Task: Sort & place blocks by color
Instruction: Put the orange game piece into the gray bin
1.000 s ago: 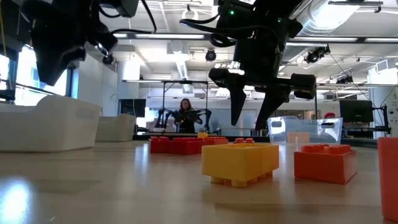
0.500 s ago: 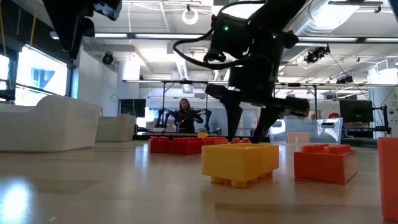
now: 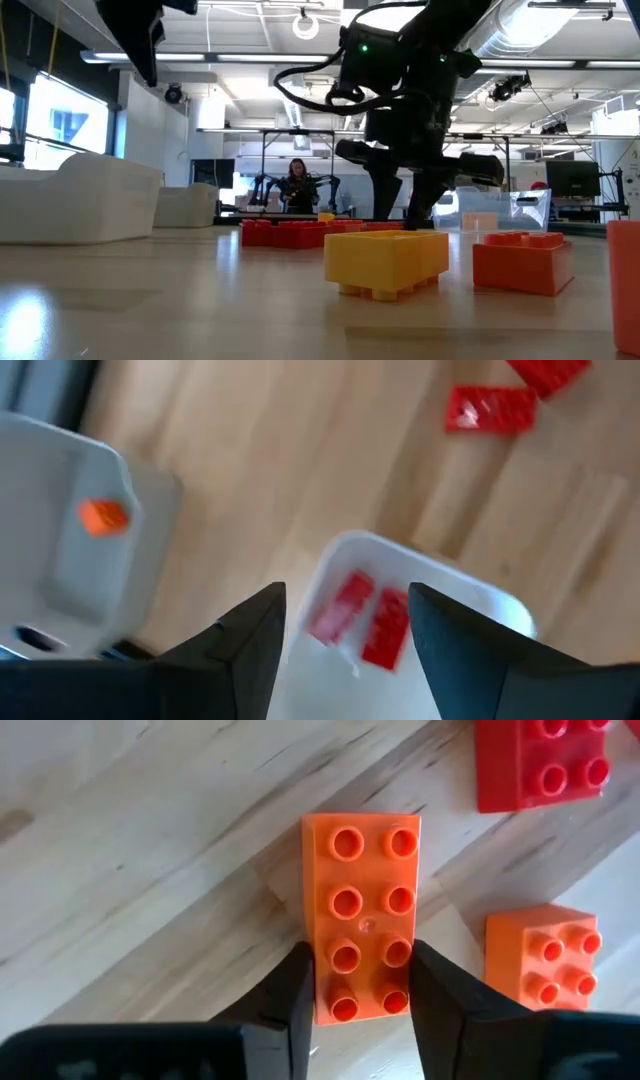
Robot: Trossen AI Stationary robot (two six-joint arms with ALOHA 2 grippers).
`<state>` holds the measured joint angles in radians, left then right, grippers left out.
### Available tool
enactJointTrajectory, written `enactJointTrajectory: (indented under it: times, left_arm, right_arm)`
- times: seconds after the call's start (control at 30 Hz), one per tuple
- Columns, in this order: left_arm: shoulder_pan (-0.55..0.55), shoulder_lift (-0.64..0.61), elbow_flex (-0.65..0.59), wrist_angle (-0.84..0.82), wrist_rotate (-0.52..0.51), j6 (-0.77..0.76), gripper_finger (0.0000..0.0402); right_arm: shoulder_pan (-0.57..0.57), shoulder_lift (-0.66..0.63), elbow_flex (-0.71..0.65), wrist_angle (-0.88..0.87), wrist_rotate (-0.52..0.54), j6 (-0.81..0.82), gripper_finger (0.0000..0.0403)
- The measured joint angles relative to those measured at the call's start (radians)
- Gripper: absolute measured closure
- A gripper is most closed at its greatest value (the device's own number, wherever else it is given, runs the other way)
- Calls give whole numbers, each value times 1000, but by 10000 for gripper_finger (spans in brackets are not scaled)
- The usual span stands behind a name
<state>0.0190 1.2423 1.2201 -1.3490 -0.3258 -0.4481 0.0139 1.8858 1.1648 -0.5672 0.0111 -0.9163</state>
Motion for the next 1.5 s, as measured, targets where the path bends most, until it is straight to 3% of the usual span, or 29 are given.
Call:
enactJointTrajectory:
  times: [0.23, 0.43, 0.77, 1.07, 1.3, 1.5]
  left_arm:
    - [51, 0, 0, 112, -124, 120, 206]
    - [102, 0, 0, 182, -124, 257, 206]
    - [146, 1, 0, 234, -124, 412, 206]
    - [146, 1, 0, 426, -39, 547, 206]
    - [146, 1, 0, 535, -14, 565, 206]
    - [146, 1, 0, 548, 46, 580, 206]
  right_arm:
    - [-3, 0, 62, -49, -12, 139, 303]
    - [-37, -30, 152, -77, -86, 212, 303]
    - [-124, -61, 280, -27, -87, 307, 303]
    - [-145, -61, 363, 59, -37, 227, 303]
    - [-145, -61, 437, 84, -35, 201, 303]
    - [-145, -61, 478, 95, 67, 197, 303]
